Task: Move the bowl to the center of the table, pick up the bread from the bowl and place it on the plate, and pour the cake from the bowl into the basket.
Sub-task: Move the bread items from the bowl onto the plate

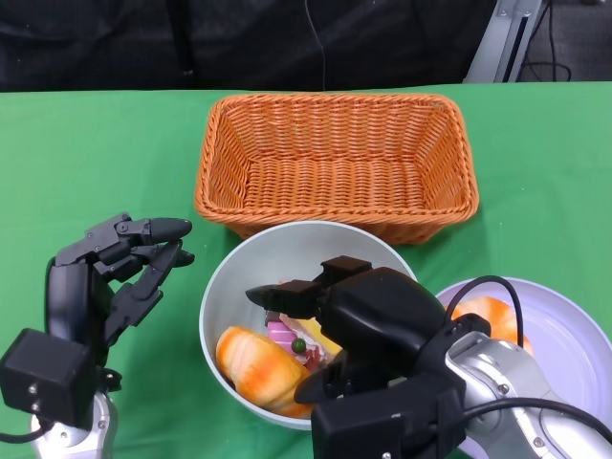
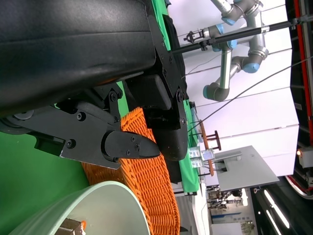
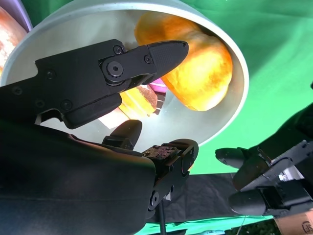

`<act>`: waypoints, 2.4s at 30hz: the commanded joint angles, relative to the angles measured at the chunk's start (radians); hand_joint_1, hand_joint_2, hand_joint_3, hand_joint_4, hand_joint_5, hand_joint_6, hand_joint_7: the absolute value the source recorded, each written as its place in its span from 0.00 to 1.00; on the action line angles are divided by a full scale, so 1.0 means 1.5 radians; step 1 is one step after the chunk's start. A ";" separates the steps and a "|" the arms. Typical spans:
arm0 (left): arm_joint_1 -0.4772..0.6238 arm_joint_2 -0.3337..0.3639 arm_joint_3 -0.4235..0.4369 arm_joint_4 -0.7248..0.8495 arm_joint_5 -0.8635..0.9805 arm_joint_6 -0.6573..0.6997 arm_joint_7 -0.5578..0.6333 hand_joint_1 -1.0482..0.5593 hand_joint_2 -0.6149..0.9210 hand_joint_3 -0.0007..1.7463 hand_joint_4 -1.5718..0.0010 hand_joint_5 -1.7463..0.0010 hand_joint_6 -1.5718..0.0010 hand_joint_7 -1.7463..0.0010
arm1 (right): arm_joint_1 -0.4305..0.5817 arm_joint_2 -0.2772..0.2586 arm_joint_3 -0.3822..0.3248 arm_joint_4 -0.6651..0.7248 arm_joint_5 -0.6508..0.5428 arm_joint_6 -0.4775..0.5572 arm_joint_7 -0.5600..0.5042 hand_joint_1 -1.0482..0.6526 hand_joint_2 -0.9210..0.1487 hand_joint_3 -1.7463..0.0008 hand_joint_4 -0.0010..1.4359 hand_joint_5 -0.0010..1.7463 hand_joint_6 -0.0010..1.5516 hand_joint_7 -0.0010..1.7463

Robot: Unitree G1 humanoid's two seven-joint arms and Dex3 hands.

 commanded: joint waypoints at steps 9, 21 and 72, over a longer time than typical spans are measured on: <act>-0.004 -0.003 0.001 -0.009 0.008 -0.008 0.031 0.51 1.00 0.16 0.44 0.50 0.34 0.71 | -0.019 0.001 0.005 0.019 0.004 0.008 0.009 0.13 0.00 0.92 0.37 0.16 0.19 0.00; -0.008 -0.008 0.008 -0.013 0.015 -0.007 0.061 0.52 1.00 0.15 0.43 0.50 0.35 0.70 | -0.018 0.004 0.009 0.013 0.006 0.016 0.030 0.12 0.00 0.92 0.40 0.12 0.16 0.00; -0.015 -0.008 0.025 -0.025 0.007 -0.023 0.076 0.53 1.00 0.15 0.43 0.50 0.35 0.70 | -0.054 0.023 0.062 0.077 -0.007 0.046 0.041 0.14 0.00 0.89 0.40 0.03 0.18 0.00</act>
